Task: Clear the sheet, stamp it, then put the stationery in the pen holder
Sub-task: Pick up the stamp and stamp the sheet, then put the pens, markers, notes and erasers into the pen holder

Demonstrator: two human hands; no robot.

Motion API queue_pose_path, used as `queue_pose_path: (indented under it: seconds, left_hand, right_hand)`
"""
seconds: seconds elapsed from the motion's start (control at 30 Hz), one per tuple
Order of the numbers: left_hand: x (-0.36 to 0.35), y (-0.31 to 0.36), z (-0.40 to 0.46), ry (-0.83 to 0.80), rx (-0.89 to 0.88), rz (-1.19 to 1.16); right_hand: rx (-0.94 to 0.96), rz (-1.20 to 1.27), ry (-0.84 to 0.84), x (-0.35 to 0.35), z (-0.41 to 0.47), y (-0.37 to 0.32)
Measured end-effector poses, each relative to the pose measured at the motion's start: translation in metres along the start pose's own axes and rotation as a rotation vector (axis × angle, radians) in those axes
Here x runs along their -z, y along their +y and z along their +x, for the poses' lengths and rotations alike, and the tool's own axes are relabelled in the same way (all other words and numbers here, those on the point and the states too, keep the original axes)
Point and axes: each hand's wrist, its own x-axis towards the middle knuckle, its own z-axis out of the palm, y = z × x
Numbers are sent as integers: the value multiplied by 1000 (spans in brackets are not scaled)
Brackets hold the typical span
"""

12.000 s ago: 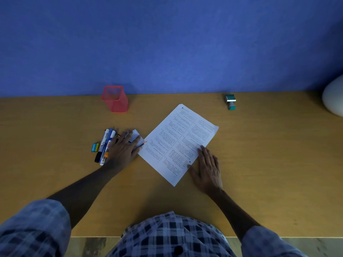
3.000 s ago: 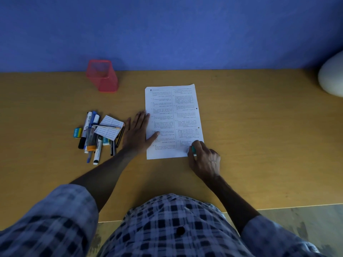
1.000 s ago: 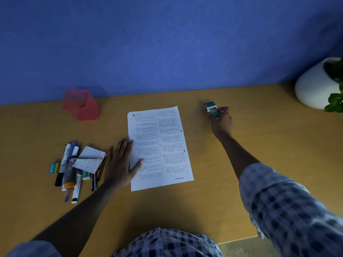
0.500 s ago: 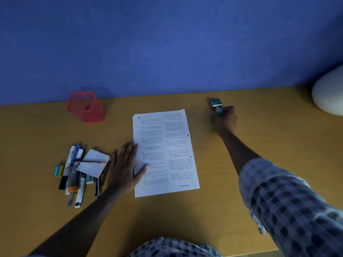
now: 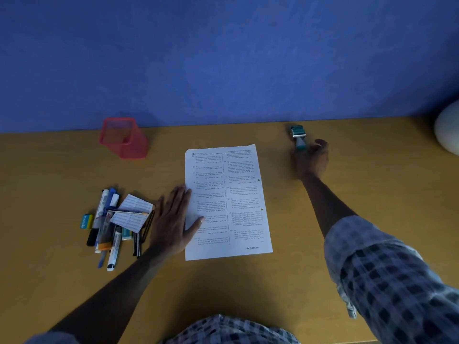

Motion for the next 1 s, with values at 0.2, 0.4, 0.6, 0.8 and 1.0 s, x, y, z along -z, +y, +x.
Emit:
queue_pose_path:
  seconds: [0.2,0.4,0.6,0.8,1.0]
  left_hand:
    - [4,0,-1,-16,7,-7]
    - [11,-3,-6,29,-27,-173]
    - [26,-12,-32,249,44,-176]
    - [41,-48,-61,357,166,-122]
    - [53,-86,-82,380,237,-122]
  right_hand:
    - [-40,107,23,9,-25,20]
    - [-29,127,-57,25,-61,36]
    - [227,86,-119,28,-129,11]
    - [380,98,-293,1,-185,-11]
    - [470,23,-418,-31,-230,-24]
